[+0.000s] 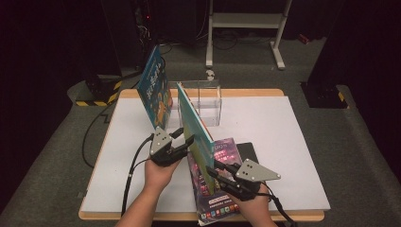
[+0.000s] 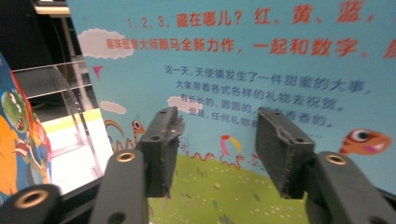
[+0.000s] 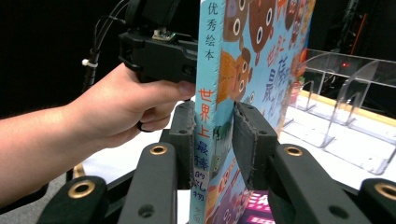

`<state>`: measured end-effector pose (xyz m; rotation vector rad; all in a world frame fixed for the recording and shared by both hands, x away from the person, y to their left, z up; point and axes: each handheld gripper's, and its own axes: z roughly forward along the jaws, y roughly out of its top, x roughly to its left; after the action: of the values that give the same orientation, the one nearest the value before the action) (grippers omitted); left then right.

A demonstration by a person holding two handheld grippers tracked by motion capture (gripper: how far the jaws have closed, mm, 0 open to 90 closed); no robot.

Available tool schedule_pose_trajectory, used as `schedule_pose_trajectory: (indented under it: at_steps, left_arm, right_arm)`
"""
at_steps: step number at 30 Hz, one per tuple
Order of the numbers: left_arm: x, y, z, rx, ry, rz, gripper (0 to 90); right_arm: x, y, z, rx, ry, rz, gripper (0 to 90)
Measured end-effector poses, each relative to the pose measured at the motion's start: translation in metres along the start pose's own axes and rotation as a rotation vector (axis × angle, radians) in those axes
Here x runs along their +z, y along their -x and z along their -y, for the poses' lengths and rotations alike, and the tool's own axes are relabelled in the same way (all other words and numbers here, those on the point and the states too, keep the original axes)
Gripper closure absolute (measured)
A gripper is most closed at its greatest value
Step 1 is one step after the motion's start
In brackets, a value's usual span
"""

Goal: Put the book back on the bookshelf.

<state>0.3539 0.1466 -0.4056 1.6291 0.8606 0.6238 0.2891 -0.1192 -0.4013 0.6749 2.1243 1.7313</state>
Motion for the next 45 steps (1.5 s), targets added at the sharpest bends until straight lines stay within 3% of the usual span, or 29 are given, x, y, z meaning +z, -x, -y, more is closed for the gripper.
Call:
schedule_pose_trajectory:
  at_steps: [2,7,9,12,15,18,21,24,25,30,33,36,39,40,42,45]
  left_arm:
    - [-0.009,0.002,0.000,0.007,0.012,0.017,42.2]
    - [-0.047,0.015,0.000,-0.001,0.065,0.111,27.9]
    - [-0.061,0.024,0.000,-0.022,0.094,0.149,24.0]
    - [-0.067,0.039,-0.007,-0.044,0.116,0.210,17.4]
    - [-0.063,0.053,-0.014,-0.058,0.117,0.257,15.6]
    - [-0.057,0.064,-0.017,-0.038,0.091,0.248,14.8]
    - [-0.053,0.069,-0.017,-0.059,0.067,0.220,15.4]
    - [-0.052,0.069,-0.014,-0.039,0.040,0.149,14.9]
    - [-0.052,0.068,-0.013,-0.037,0.033,0.143,15.4]
    - [-0.056,0.060,-0.011,-0.055,0.032,0.159,14.5]
    - [-0.056,0.060,-0.011,-0.045,0.028,0.162,14.6]
    - [-0.058,0.061,-0.011,-0.031,0.028,0.153,15.5]
    - [-0.060,0.060,-0.011,-0.018,0.021,0.151,17.2]
    - [-0.061,0.060,-0.012,-0.013,0.016,0.150,17.8]
    - [-0.063,0.058,-0.012,-0.007,0.008,0.150,19.9]
    - [-0.068,0.054,-0.012,-0.003,-0.008,0.149,25.2]
  right_arm:
    - [0.000,-0.002,0.002,0.011,0.002,-0.001,70.8]
    - [0.001,-0.013,0.006,-0.008,0.008,0.036,71.8]
    - [0.001,-0.014,0.007,0.001,0.013,0.039,71.7]
    - [0.002,-0.016,0.010,-0.005,0.018,0.035,71.6]
    - [0.003,-0.019,0.011,-0.006,0.017,0.034,71.1]
    - [0.004,-0.021,0.014,0.000,0.024,0.028,70.5]
    - [0.005,-0.023,0.017,0.002,0.027,0.015,69.6]
    - [0.007,-0.026,0.020,-0.001,0.027,-0.004,68.8]
    - [0.008,-0.027,0.020,0.004,0.028,-0.011,68.3]
    - [0.007,-0.026,0.023,0.002,-0.003,-0.047,63.6]
    - [-0.008,-0.021,0.029,-0.005,0.001,-0.057,59.4]
    - [-0.023,-0.012,0.034,0.003,-0.001,-0.002,58.8]
    - [-0.036,0.014,0.032,0.003,-0.003,0.125,59.2]
    - [-0.038,0.022,0.032,0.014,0.001,0.149,59.2]
    - [-0.043,0.044,0.035,0.063,0.007,0.240,59.0]
    - [-0.052,0.059,0.044,0.107,0.039,0.295,59.1]
